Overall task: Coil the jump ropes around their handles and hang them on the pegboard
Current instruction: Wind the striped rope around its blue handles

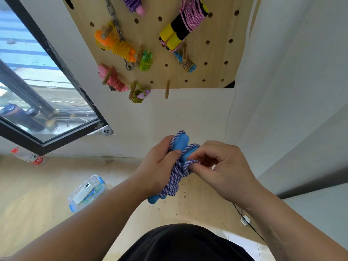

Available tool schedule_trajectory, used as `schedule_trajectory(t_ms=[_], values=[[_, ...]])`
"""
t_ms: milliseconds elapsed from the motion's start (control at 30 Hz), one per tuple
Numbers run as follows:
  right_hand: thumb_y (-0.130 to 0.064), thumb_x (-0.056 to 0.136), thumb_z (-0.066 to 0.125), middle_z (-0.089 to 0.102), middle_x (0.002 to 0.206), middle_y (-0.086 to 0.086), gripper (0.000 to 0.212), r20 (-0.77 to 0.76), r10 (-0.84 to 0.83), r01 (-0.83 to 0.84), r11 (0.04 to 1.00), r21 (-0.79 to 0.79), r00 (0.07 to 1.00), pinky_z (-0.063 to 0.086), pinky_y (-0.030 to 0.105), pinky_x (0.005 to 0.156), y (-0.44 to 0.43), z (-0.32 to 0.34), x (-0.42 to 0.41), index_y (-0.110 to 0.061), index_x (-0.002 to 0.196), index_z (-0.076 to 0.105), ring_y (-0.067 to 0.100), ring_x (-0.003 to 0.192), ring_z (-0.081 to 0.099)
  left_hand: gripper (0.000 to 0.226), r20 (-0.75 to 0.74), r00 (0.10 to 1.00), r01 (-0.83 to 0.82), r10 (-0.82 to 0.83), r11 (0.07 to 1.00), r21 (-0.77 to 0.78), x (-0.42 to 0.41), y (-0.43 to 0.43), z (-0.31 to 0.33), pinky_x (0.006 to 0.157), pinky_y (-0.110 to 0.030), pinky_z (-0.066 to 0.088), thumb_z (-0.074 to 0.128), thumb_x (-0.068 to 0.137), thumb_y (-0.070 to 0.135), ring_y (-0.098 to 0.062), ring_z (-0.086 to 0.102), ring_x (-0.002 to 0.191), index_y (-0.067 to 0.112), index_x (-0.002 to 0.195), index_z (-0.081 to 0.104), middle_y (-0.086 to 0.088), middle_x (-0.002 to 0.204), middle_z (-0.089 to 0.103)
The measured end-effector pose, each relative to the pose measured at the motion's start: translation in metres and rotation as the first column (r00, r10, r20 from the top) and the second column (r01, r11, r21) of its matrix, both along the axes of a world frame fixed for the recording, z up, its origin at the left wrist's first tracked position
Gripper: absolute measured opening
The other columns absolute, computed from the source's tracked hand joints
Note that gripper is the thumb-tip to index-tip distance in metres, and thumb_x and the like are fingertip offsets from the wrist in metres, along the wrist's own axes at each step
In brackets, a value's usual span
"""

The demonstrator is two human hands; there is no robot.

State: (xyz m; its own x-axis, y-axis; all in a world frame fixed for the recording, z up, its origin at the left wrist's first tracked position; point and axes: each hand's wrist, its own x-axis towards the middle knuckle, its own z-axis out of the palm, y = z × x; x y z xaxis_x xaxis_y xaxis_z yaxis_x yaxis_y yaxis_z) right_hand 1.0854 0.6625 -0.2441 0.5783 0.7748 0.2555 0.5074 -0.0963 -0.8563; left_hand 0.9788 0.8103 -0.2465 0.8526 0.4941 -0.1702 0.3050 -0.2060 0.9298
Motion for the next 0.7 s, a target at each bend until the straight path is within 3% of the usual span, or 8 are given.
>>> schedule_trajectory(t_ms=[100,233,367,467,567,700], values=[[-0.011,0.075,0.081,0.065,0.068,-0.009,0.017,-0.038,-0.067,0.064,0.996,-0.058,0.997,0.044,0.017,0.056,0.004,0.002,-0.001,-0.026,0.073,0.072,0.013,0.065,0.061,0.036,0.055,0.991,0.129,-0.126,0.990,-0.054,-0.002,-0.002,0.004,0.074,-0.024,0.057,0.058,0.083,0.017,-0.007,0.067,0.084,0.038,0.112,0.055,0.007,0.096,0.068],[-0.011,0.075,0.077,0.067,0.074,-0.009,0.033,-0.111,-0.051,0.038,0.992,-0.120,0.993,0.048,0.018,0.057,0.006,0.015,0.001,-0.032,0.085,0.054,0.009,0.063,0.061,0.054,0.036,0.988,0.146,-0.149,0.986,0.077,-0.002,0.002,0.005,0.074,-0.016,0.056,0.089,0.074,0.019,-0.002,0.070,0.090,0.037,0.111,0.055,0.018,0.101,0.069],[-0.007,0.080,0.074,0.065,0.082,-0.008,0.033,-0.170,0.021,-0.036,0.995,-0.088,0.985,0.058,0.034,0.065,0.004,0.021,0.000,-0.030,0.089,0.052,0.015,0.071,0.065,0.052,0.030,0.997,0.074,-0.077,0.995,0.068,-0.004,0.010,0.008,0.071,-0.008,0.052,0.085,0.077,0.030,0.006,0.068,0.092,0.043,0.114,0.052,0.028,0.099,0.068],[-0.008,0.082,0.076,0.065,0.082,-0.011,0.028,-0.151,-0.032,0.028,0.999,-0.029,0.988,0.056,0.025,0.063,0.003,0.015,-0.003,-0.030,0.090,0.059,0.012,0.072,0.064,0.075,0.058,0.996,0.068,-0.069,0.997,0.023,-0.007,0.009,0.007,0.083,-0.023,0.058,0.080,0.085,0.021,-0.006,0.070,0.098,0.042,0.140,0.034,0.012,0.114,0.065],[-0.012,0.083,0.076,0.068,0.083,-0.016,0.023,-0.103,-0.122,0.122,0.993,-0.009,0.987,0.051,0.013,0.063,0.002,0.006,-0.006,-0.032,0.089,0.066,0.010,0.076,0.067,0.067,0.065,0.997,0.033,-0.039,0.996,0.087,-0.009,0.007,0.011,0.073,-0.016,0.056,0.075,0.089,0.019,-0.005,0.071,0.089,0.044,0.132,0.029,0.006,0.111,0.062],[-0.010,0.082,0.076,0.071,0.081,-0.017,0.021,-0.009,-0.153,0.153,0.988,-0.018,0.988,0.055,0.016,0.067,-0.002,-0.002,-0.002,-0.029,0.091,0.073,0.008,0.077,0.069,0.057,0.045,0.997,0.061,-0.063,0.997,0.053,-0.009,0.009,0.008,0.070,-0.016,0.055,0.074,0.090,0.019,-0.006,0.071,0.086,0.046,0.122,0.037,0.007,0.107,0.065]])
